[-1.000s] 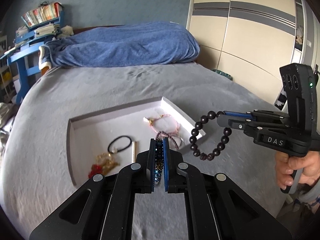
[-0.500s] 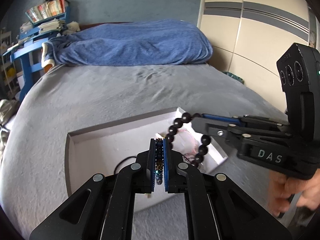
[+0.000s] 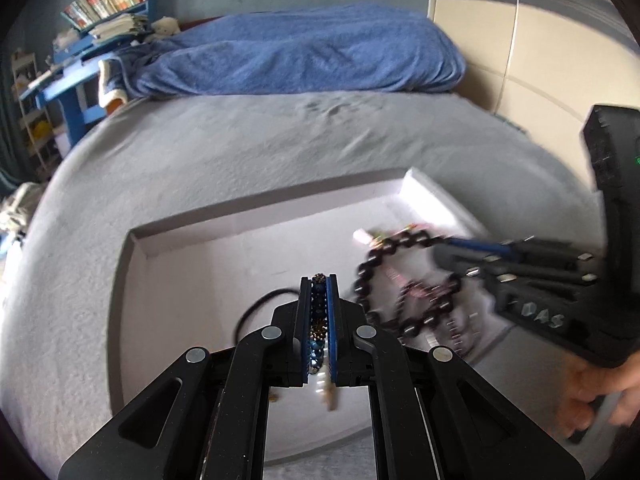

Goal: Organize jewelry

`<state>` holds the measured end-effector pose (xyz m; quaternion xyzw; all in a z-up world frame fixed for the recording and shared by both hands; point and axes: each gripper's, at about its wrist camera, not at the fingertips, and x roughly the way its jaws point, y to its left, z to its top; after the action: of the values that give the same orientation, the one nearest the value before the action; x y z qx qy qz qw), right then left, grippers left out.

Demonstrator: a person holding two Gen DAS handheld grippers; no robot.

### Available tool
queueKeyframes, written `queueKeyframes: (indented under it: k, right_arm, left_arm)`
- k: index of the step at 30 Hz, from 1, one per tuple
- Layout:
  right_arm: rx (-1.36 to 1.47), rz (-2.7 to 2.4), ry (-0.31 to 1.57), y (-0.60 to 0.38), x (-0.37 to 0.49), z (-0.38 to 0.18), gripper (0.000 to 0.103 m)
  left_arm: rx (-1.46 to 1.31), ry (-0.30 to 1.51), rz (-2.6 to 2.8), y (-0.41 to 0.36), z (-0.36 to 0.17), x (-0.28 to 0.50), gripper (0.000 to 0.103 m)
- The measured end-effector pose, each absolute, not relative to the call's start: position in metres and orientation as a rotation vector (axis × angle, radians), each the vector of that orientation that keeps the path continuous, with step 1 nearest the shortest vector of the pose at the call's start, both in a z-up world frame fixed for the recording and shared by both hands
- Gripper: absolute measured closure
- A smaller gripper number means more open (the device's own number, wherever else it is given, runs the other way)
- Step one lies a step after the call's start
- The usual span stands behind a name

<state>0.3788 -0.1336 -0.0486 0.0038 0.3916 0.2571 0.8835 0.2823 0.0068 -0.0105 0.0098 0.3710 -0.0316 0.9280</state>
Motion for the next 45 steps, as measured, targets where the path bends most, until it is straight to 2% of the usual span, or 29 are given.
queueKeyframes:
  k: [3,5,6,7,8,9,10,11,12,14,16,18,22,31,45]
  right_arm:
    - [-0.079,0.510,0.788,-0.130,0.373,-0.053,0.089]
    - [-0.137,0.492,0.760,-0.127,0.368,-0.055,0.089]
    - [-0.148,0.489,0.751,-0.126,0.367,-0.055,0.087]
    - [-0.160,0.483,0.739,-0.126,0.365,-0.055,0.086]
    - [-0.168,0.480,0.725,-0.127,0.364,-0.055,0.086]
    - [-0.175,0.479,0.710,-0.127,0.363,-0.054,0.082]
    - [-0.182,0.476,0.696,-0.128,0.361,-0.053,0.073]
    - [-0.190,0.471,0.674,-0.129,0.358,-0.050,0.069]
    - [-0.195,0.471,0.655,-0.130,0.355,-0.048,0.065]
    - [-0.201,0.470,0.625,-0.134,0.349,-0.042,0.061]
    - [-0.191,0.472,0.593,-0.142,0.340,-0.037,0.049]
    - [-0.174,0.467,0.573,-0.149,0.333,-0.032,0.043]
    - [-0.129,0.455,0.533,-0.167,0.315,-0.026,0.025]
    - [-0.071,0.468,0.493,-0.190,0.267,-0.029,0.007]
    - [-0.141,0.459,0.389,-0.180,0.227,-0.039,0.006]
  left_arm:
    - [0.027,0.771,-0.035,0.011,-0.017,0.283,0.096]
    - [0.031,0.772,-0.016,0.014,-0.020,0.282,0.091]
    - [0.030,0.773,-0.010,0.015,-0.021,0.281,0.080]
    - [0.033,0.769,0.001,0.016,-0.021,0.280,0.064]
    - [0.037,0.760,0.012,0.018,-0.021,0.278,0.058]
    - [0.042,0.746,0.018,0.019,-0.021,0.276,0.053]
    - [0.049,0.736,0.024,0.019,-0.020,0.273,0.047]
    - [0.056,0.727,0.034,0.019,-0.020,0.271,0.042]
    - [0.056,0.720,0.038,0.020,-0.019,0.269,0.033]
    - [0.035,0.690,0.042,0.024,-0.015,0.261,0.026]
    - [0.014,0.659,0.055,0.029,-0.010,0.251,0.018]
    - [-0.008,0.623,0.058,0.033,-0.005,0.239,0.012]
    - [-0.042,0.555,0.077,0.040,0.002,0.211,0.008]
    - [-0.084,0.522,0.173,0.058,-0.001,0.159,0.005]
    - [-0.069,0.486,0.164,0.056,-0.010,0.120,0.005]
